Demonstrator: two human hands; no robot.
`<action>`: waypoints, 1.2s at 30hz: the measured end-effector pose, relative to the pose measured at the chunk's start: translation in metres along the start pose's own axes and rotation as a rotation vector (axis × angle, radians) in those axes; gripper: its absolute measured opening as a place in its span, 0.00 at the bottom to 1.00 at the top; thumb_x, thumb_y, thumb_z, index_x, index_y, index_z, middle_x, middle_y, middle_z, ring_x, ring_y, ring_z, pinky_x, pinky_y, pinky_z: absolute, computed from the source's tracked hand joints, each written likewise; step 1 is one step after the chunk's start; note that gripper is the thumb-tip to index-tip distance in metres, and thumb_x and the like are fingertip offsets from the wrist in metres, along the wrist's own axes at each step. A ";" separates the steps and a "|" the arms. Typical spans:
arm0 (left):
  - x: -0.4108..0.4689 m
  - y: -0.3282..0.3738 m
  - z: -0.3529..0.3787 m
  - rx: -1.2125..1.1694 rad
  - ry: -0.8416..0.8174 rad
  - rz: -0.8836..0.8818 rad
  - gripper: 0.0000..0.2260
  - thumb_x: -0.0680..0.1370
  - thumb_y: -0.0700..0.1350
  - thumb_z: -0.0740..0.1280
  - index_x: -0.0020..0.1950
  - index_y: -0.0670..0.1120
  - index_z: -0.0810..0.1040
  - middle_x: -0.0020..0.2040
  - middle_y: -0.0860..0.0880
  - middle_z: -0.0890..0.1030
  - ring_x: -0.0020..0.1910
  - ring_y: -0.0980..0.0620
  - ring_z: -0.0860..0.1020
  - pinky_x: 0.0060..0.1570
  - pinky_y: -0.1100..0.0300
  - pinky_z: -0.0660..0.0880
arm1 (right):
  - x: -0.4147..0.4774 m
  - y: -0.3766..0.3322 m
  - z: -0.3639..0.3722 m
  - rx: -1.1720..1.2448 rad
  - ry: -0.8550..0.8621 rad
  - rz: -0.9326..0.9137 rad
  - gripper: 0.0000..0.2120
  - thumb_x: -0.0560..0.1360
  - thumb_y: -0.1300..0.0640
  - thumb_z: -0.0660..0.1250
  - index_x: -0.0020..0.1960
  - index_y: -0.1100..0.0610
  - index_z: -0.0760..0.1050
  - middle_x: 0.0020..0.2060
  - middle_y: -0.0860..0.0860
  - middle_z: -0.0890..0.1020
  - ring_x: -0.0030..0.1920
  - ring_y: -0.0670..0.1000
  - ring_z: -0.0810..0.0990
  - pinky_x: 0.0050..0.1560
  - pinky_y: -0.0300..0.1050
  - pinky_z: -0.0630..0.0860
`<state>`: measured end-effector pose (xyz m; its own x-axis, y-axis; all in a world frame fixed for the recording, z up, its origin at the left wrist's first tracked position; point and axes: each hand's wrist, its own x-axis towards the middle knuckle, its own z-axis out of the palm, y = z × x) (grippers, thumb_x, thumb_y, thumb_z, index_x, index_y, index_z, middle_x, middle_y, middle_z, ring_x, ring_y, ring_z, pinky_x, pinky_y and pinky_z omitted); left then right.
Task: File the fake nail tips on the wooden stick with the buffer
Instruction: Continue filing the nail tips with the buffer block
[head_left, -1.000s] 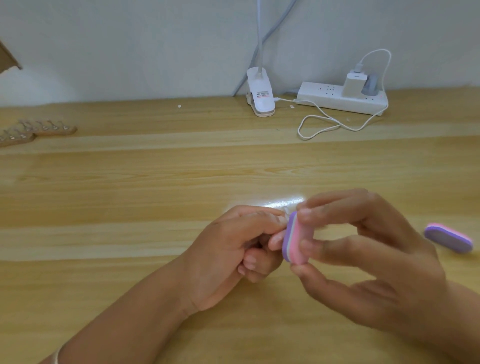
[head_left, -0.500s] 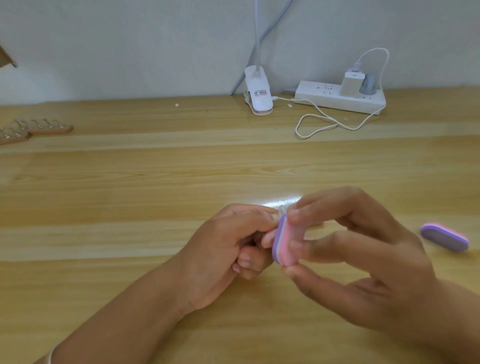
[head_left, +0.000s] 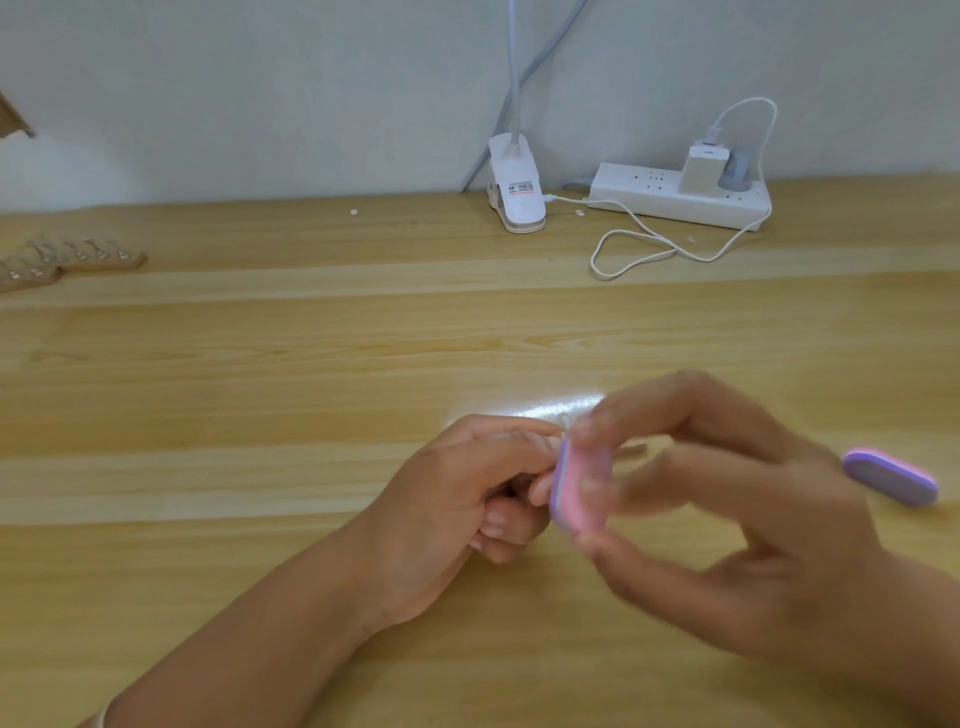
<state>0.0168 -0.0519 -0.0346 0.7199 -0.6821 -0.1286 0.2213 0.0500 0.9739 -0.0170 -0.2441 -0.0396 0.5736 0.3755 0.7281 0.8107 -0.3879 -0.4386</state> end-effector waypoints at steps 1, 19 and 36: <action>0.000 0.000 0.001 0.000 0.011 -0.006 0.13 0.74 0.43 0.58 0.28 0.50 0.69 0.23 0.55 0.62 0.24 0.56 0.56 0.28 0.57 0.50 | -0.001 -0.002 0.002 0.007 -0.025 -0.021 0.05 0.74 0.59 0.74 0.49 0.53 0.80 0.51 0.58 0.80 0.51 0.51 0.84 0.52 0.42 0.78; 0.001 -0.007 0.001 0.126 0.008 0.127 0.13 0.78 0.46 0.61 0.38 0.41 0.76 0.28 0.53 0.68 0.27 0.58 0.64 0.25 0.69 0.60 | 0.004 0.001 -0.006 0.038 0.007 0.076 0.07 0.72 0.59 0.73 0.45 0.52 0.76 0.49 0.55 0.80 0.48 0.48 0.83 0.49 0.36 0.77; 0.001 -0.007 0.002 0.451 0.160 0.438 0.10 0.78 0.46 0.66 0.39 0.47 0.84 0.29 0.57 0.77 0.25 0.59 0.66 0.27 0.70 0.63 | 0.003 0.006 -0.009 -0.003 0.033 0.056 0.05 0.71 0.59 0.74 0.41 0.57 0.78 0.50 0.57 0.80 0.48 0.50 0.83 0.47 0.42 0.78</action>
<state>0.0148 -0.0548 -0.0416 0.7778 -0.5488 0.3063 -0.3881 -0.0360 0.9209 -0.0114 -0.2526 -0.0354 0.6138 0.3248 0.7195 0.7770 -0.4100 -0.4777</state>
